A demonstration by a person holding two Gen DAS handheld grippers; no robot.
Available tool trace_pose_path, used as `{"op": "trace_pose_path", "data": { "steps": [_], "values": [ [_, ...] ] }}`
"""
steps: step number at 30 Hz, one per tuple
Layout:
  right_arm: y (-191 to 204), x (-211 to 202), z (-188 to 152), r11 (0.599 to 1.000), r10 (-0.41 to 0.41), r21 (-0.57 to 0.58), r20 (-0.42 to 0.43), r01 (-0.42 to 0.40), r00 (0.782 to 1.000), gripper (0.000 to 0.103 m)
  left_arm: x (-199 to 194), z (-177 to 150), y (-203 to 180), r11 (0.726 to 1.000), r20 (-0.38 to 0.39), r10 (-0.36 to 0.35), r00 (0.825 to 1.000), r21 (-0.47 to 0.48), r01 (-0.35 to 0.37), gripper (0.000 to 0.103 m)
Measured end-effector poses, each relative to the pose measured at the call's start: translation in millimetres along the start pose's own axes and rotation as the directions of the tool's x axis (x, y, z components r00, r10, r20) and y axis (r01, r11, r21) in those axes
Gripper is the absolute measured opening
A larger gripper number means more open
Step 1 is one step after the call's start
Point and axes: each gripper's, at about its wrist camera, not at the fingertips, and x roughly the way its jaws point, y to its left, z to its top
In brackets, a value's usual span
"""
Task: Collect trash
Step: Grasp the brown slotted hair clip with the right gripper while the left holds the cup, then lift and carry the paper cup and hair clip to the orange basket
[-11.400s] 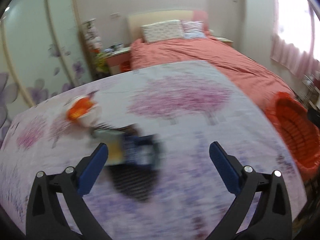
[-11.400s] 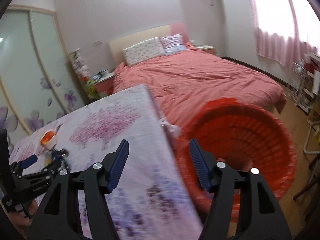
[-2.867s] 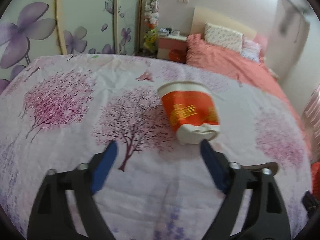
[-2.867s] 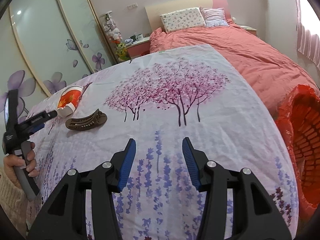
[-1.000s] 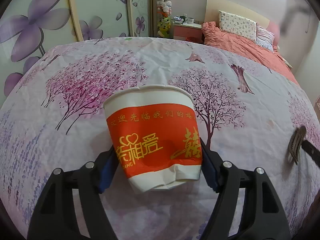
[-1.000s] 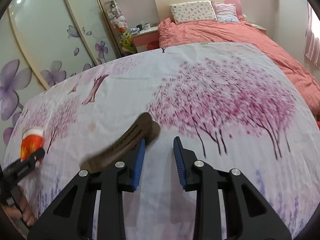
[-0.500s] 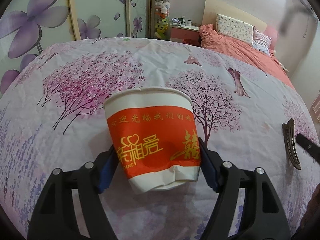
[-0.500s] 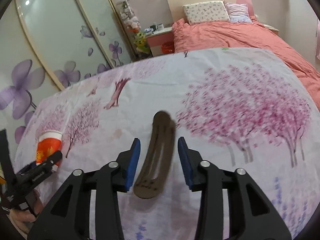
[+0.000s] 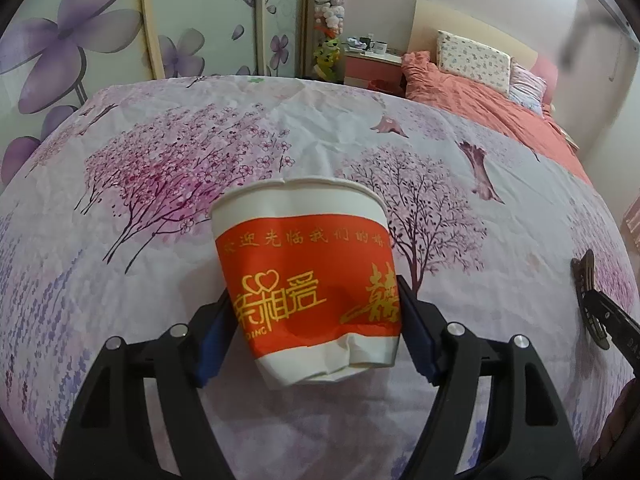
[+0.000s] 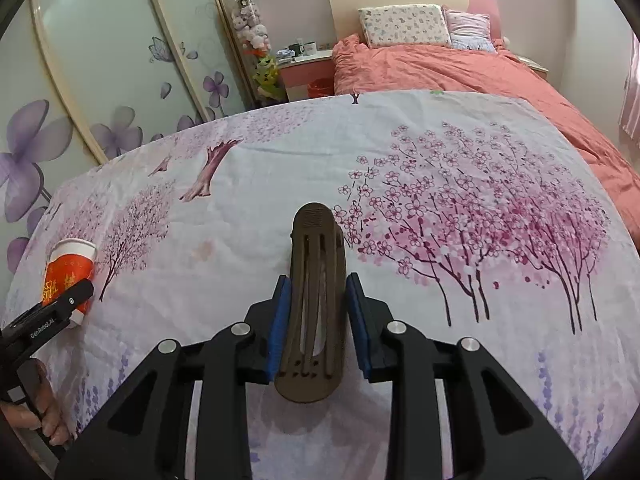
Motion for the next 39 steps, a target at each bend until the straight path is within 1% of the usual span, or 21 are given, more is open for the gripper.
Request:
{"op": "trace_pose_path", "data": {
  "steps": [5, 8, 10, 12, 19, 20, 21, 22, 24, 31, 35, 39],
  "values": [
    [0.8, 4.3, 4.2, 1.0, 0.007, 0.006, 0.001, -0.007, 1.0, 0.042, 3.1, 1.9, -3.3, 1.0, -0.001, 0.011, 1.0, -0.002, -0.011, 0.074],
    [1.2, 6.6, 6.3, 1.0, 0.005, 0.01, 0.002, -0.005, 1.0, 0.042, 4.5, 3.2, -3.6, 1.0, -0.002, 0.015, 1.0, -0.01, -0.015, 0.075],
    [-0.2, 6.4, 6.6, 1.0, 0.012, 0.018, 0.003, -0.012, 1.0, 0.042, 5.3, 4.9, -4.3, 1.0, 0.0, 0.015, 1.0, -0.013, -0.015, 0.075],
    [-2.8, 5.5, 5.6, 1.0, 0.009, 0.024, 0.004, -0.009, 1.0, 0.038, 6.3, 6.7, -4.7, 1.0, 0.002, 0.01, 1.0, -0.014, -0.01, 0.074],
    [2.9, 7.5, 7.3, 1.0, -0.026, -0.005, -0.002, 0.026, 1.0, 0.039, 8.8, 9.2, -8.4, 1.0, 0.002, -0.002, 1.0, -0.015, 0.002, 0.074],
    [2.7, 8.3, 7.7, 1.0, -0.027, -0.004, -0.002, 0.027, 1.0, 0.038, 9.0, 9.5, -9.1, 1.0, 0.002, -0.005, 1.0, -0.014, 0.005, 0.073],
    [1.6, 8.3, 7.7, 1.0, -0.03, 0.0, -0.002, 0.03, 1.0, 0.032, 9.3, 9.8, -10.0, 1.0, 0.002, -0.004, 1.0, -0.013, 0.005, 0.073],
    [-0.2, 8.2, 7.8, 0.999, -0.035, 0.005, -0.001, 0.035, 0.999, 0.03, 9.2, 9.7, -10.6, 1.0, 0.003, -0.005, 1.0, -0.012, 0.005, 0.073],
    [-3.6, 6.7, 6.8, 1.0, -0.016, 0.004, -0.001, 0.016, 1.0, 0.029, 8.6, 8.5, -11.4, 1.0, 0.005, -0.008, 1.0, -0.01, 0.008, 0.072],
    [-19.1, -14.0, -9.1, 1.0, 0.007, 0.006, 0.016, -0.007, 1.0, 0.029, -1.9, 1.0, -22.3, 0.999, 0.026, -0.028, 0.999, 0.018, 0.027, 0.072],
    [-32.1, -30.9, -15.2, 1.0, 0.009, 0.024, 0.036, -0.01, 0.999, 0.029, -13.0, -4.5, -36.6, 0.998, 0.039, -0.04, 0.998, 0.053, 0.038, 0.072],
    [-48.1, -49.6, -17.4, 0.999, 0.005, 0.044, 0.062, -0.008, 0.998, 0.028, -25.5, -10.1, -53.6, 0.995, 0.048, -0.067, 0.997, 0.079, 0.063, 0.072]
  ]
}}
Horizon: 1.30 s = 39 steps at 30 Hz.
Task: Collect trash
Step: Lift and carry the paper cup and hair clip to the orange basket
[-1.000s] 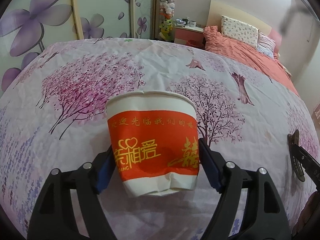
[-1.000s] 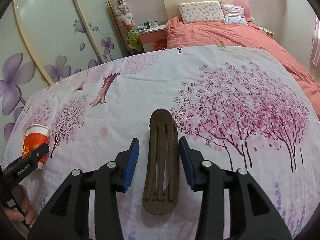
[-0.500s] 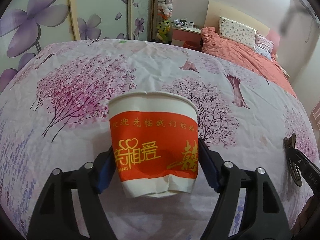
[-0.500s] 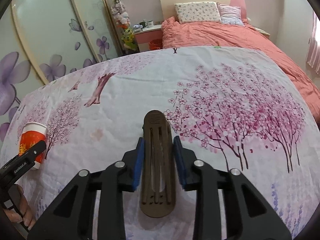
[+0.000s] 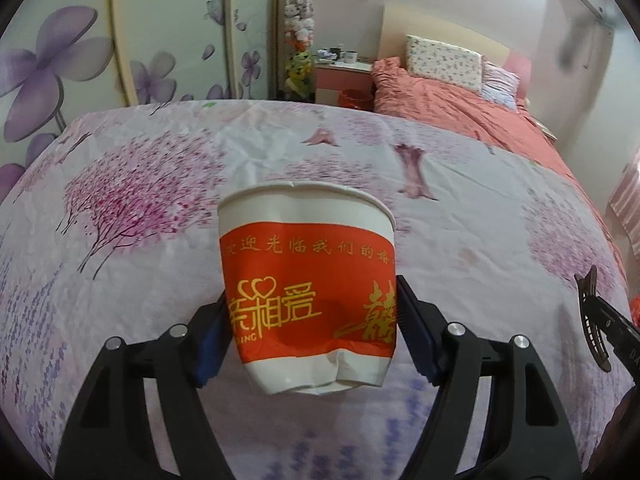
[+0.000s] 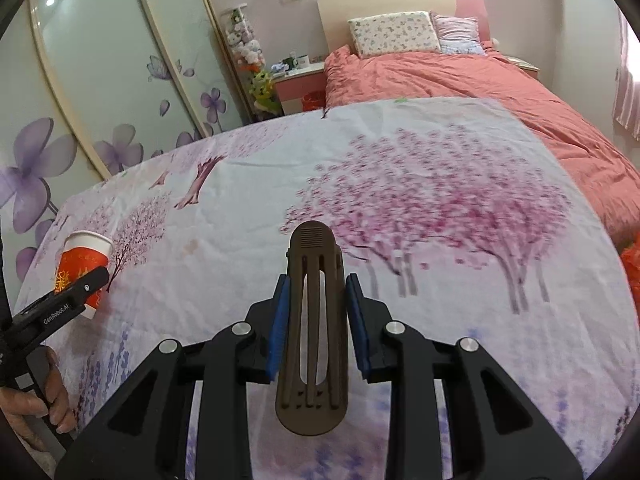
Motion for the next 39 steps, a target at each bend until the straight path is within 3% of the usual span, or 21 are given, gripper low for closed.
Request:
{"op": "trace_pose_path", "data": {
  "steps": [13, 24, 33, 39],
  "values": [
    [-46.1, -65.9, 0.4, 0.999, -0.024, 0.043, 0.101, 0.02, 0.995, 0.029, -45.2, -9.9, -82.8, 0.987, 0.028, -0.116, 0.993, 0.113, 0.112, 0.072],
    [-96.6, -123.8, -4.5, 0.993, -0.036, 0.116, 0.2, 0.013, 0.979, 0.028, -82.9, -18.3, -155.7, 0.953, 0.043, -0.236, 0.971, 0.207, 0.223, 0.072],
    [-145.4, -168.5, -11.7, 0.977, -0.099, 0.208, 0.272, 0.042, 0.957, 0.028, -114.3, -30.6, -223.9, 0.901, 0.04, -0.356, 0.933, 0.279, 0.332, 0.072],
    [-185.3, -194.8, -22.4, 0.957, -0.172, 0.278, 0.306, 0.085, 0.936, 0.028, -130.8, -45.3, -279.8, 0.847, 0.012, -0.448, 0.894, 0.325, 0.42, 0.072]
  ]
}}
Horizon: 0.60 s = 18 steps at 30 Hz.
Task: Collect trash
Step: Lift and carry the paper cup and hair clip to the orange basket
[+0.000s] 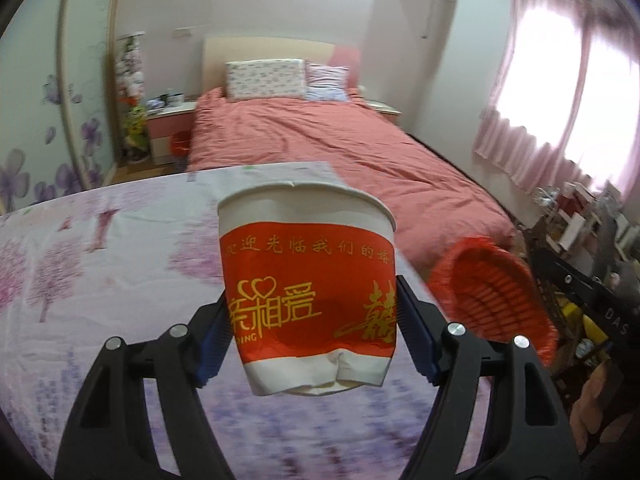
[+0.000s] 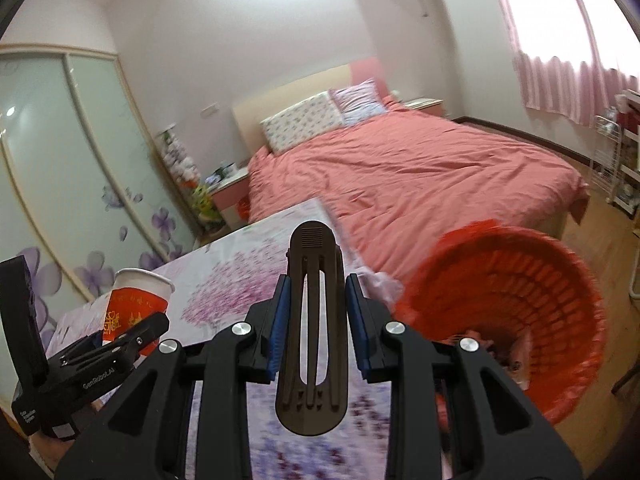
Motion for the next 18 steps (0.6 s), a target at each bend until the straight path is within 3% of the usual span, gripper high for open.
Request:
{"op": "trace_pose_path", "data": {
  "steps": [10, 18],
  "values": [
    [-69.2, -17.6, 11.6, 0.989, -0.118, 0.093, 0.049, 0.113, 0.992, 0.028, 34.7, -1.7, -111.9, 0.981, -0.041, -0.165, 0.985, 0.092, 0.168, 0.072],
    [-101.9, -20.3, 15.2, 0.98, -0.147, 0.147, 0.068, 0.136, 0.987, 0.028, 62.5, -10.5, -173.9, 0.961, -0.083, -0.227, 0.97, 0.145, 0.237, 0.072]
  ]
}}
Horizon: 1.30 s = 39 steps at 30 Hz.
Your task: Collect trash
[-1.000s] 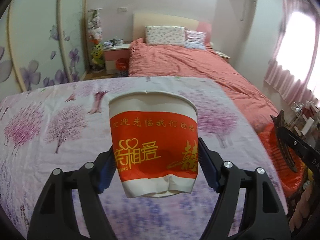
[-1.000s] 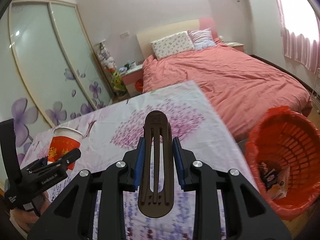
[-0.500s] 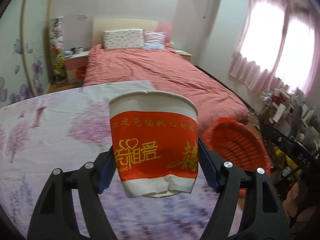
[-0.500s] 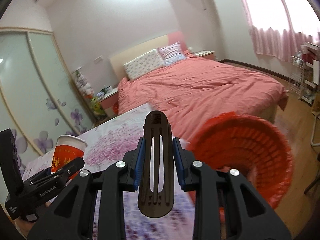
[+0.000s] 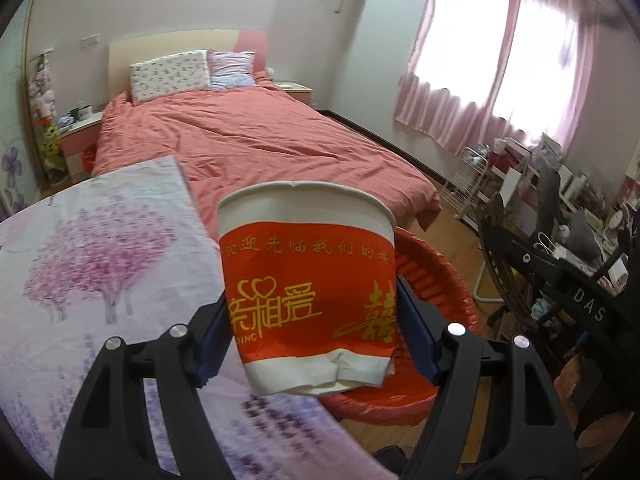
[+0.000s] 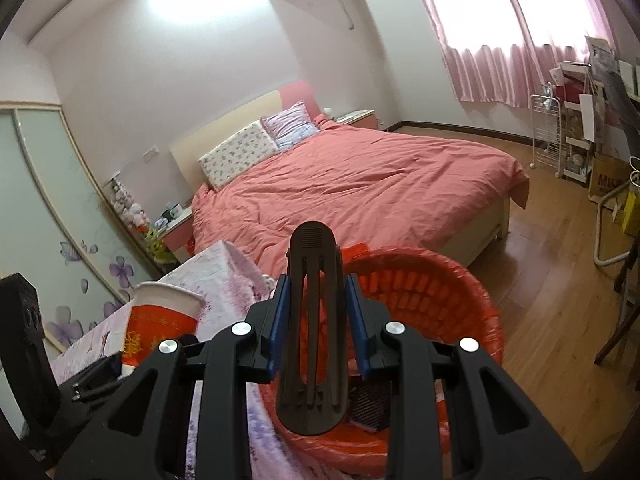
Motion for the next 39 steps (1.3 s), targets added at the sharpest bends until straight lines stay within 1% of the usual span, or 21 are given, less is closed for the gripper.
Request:
{"op": "trace_pose_path", "data": {
  "steps": [3, 10, 12, 14, 16, 17, 18, 20, 21, 22, 23, 25, 27, 28, 30, 31, 33, 34, 36, 37, 39],
  "values": [
    [-11.9, -3.6, 1.2, 1.0, -0.006, 0.01, 0.009, 0.006, 1.0, 0.028, 10.7, 1.9, -11.2, 1.0, -0.008, -0.014, 1.0, 0.015, 0.014, 0.072],
    [-35.7, 3.6, 6.4, 0.998, -0.011, 0.055, 0.006, 0.01, 1.0, 0.029, 39.3, 0.6, -29.2, 0.999, -0.047, -0.028, 0.999, 0.041, 0.03, 0.073],
    [-41.9, 8.3, 8.1, 0.997, -0.003, 0.074, -0.006, 0.003, 1.0, 0.029, 48.4, -0.6, -27.1, 0.999, -0.07, -0.03, 0.997, 0.041, 0.033, 0.073],
    [-48.1, 16.6, 9.6, 0.994, 0.022, 0.104, -0.039, -0.018, 0.999, 0.03, 58.6, -2.8, -26.2, 0.999, -0.101, -0.03, 0.994, 0.035, 0.034, 0.076],
    [-54.5, 21.4, 10.6, 0.992, 0.035, 0.127, -0.053, -0.028, 0.998, 0.038, 66.3, -5.7, -23.9, 0.999, -0.124, -0.016, 0.992, 0.031, 0.019, 0.078],
    [-55.6, 21.4, 10.0, 0.991, 0.03, 0.132, -0.053, -0.023, 0.998, 0.048, 69.1, -8.0, -21.3, 1.0, -0.132, -0.003, 0.991, 0.026, 0.006, 0.08],
    [-56.4, 20.2, 9.0, 0.991, 0.026, 0.134, -0.049, -0.02, 0.998, 0.051, 70.1, -8.9, -17.4, 1.0, -0.138, 0.008, 0.99, 0.022, -0.005, 0.081],
    [-57.3, 16.7, 6.6, 0.991, 0.021, 0.136, -0.047, -0.015, 0.999, 0.051, 70.1, -11.8, -8.0, 1.0, -0.147, 0.029, 0.989, 0.01, -0.028, 0.081],
    [-57.2, 13.4, 4.9, 0.991, 0.012, 0.134, -0.043, -0.006, 0.999, 0.056, 68.5, -12.8, -1.7, 0.999, -0.149, 0.044, 0.988, 0.002, -0.045, 0.081],
    [-57.0, 11.4, 4.6, 0.992, 0.008, 0.129, -0.04, -0.003, 0.999, 0.059, 65.5, -13.5, 2.8, 0.998, -0.147, 0.057, 0.987, -0.002, -0.058, 0.081],
    [-54.6, 5.8, 3.2, 0.993, -0.005, 0.114, -0.029, 0.008, 1.0, 0.065, 61.6, -13.9, 5.7, 0.998, -0.141, 0.067, 0.988, -0.002, -0.068, 0.081],
    [-45.9, -4.9, 0.6, 0.997, -0.039, 0.068, 0.001, 0.039, 0.999, 0.073, 48.3, -14.3, 12.1, 0.996, -0.115, 0.092, 0.989, 0.003, -0.092, 0.081],
    [-36.4, -16.6, -1.6, 0.997, -0.069, 0.02, 0.038, 0.069, 0.997, 0.088, 29.9, -17.3, 18.8, 0.993, -0.079, 0.121, 0.989, 0.013, -0.121, 0.081],
    [-31.5, -23.7, -3.7, 0.997, -0.08, -0.004, 0.058, 0.081, 0.995, 0.091, 15.6, -20.2, 23.8, 0.99, -0.053, 0.142, 0.988, 0.017, -0.141, 0.082],
    [-18.4, -40.1, -9.1, 0.991, -0.12, -0.054, 0.099, 0.126, 0.988, 0.1, -4.1, -23.0, 29.7, 0.985, -0.023, 0.172, 0.985, 0.017, -0.172, 0.086],
    [-14.3, -45.0, -11.2, 0.988, -0.133, -0.068, 0.111, 0.141, 0.985, 0.101, -17.2, -26.6, 34.4, 0.982, -0.003, 0.188, 0.982, 0.012, -0.188, 0.088],
    [2.2, -61.2, -20.1, 0.97, -0.184, -0.131, 0.149, 0.204, 0.972, 0.101, -43.2, -33.4, 42.3, 0.975, 0.033, 0.22, 0.975, 0.0, -0.22, 0.094],
    [6.8, -64.3, -22.2, 0.962, -0.202, -0.15, 0.16, 0.227, 0.966, 0.101, -56.1, -38.5, 46.2, 0.97, 0.048, 0.243, 0.969, -0.008, -0.243, 0.095],
    [23.2, -80.1, -34.1, 0.933, -0.25, -0.21, 0.207, 0.293, 0.946, 0.101, -79.8, -48.7, 53.8, 0.957, 0.068, 0.29, 0.955, -0.028, -0.288, 0.099],
    [26.5, -83.4, -36.7, 0.927, -0.254, -0.224, 0.218, 0.301, 0.942, 0.101, -91.2, -55.4, 56.8, 0.949, 0.073, 0.314, 0.947, -0.041, -0.311, 0.099],
    [34.1, -96.6, -46.2, 0.925, -0.23, -0.25, 0.234, 0.287, 0.945, 0.101, -113.6, -70.1, 64.2, 0.933, 0.069, 0.359, 0.931, -0.069, -0.354, 0.099]
  ]
}}
